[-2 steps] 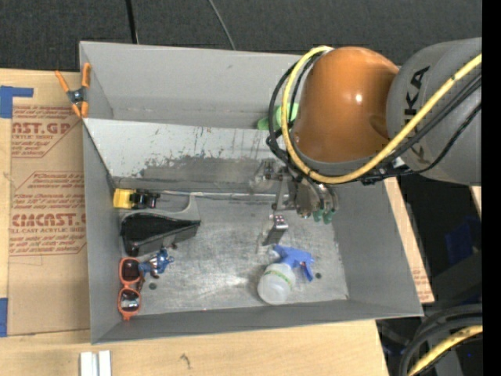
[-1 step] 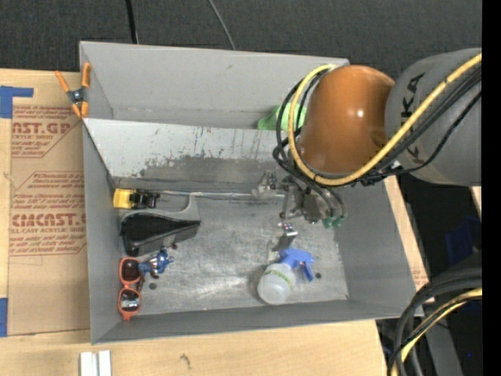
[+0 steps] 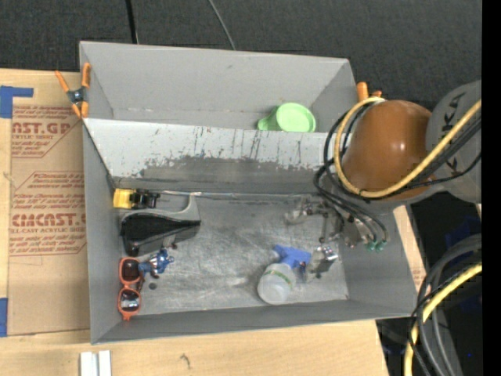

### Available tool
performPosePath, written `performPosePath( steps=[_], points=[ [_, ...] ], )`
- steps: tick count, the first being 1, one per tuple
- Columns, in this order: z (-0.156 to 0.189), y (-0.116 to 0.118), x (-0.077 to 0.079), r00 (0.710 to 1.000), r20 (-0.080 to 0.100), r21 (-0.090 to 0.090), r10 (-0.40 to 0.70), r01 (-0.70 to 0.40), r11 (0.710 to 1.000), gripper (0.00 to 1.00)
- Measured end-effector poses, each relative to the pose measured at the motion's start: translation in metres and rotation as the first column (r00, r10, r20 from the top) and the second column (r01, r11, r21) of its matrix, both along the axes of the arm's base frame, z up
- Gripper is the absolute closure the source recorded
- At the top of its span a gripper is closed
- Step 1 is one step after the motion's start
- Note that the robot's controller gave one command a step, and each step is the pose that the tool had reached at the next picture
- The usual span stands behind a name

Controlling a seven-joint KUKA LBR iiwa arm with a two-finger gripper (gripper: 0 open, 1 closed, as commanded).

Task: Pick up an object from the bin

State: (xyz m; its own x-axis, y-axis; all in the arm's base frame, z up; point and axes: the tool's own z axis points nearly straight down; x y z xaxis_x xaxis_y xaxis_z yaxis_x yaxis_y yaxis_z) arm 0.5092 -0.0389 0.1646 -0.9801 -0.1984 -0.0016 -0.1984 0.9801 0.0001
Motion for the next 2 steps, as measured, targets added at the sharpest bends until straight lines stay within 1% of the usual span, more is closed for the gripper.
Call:
performPosePath(
  steps=[1,2],
  points=[
    [-0.033,-0.007,0.028,0.999,0.002,-0.001,-0.034,0.034,0.999,0.00],
    [-0.095,-0.052,0.013,0.994,0.006,0.003,-0.113,0.113,0.994,0.00]
  ],
)
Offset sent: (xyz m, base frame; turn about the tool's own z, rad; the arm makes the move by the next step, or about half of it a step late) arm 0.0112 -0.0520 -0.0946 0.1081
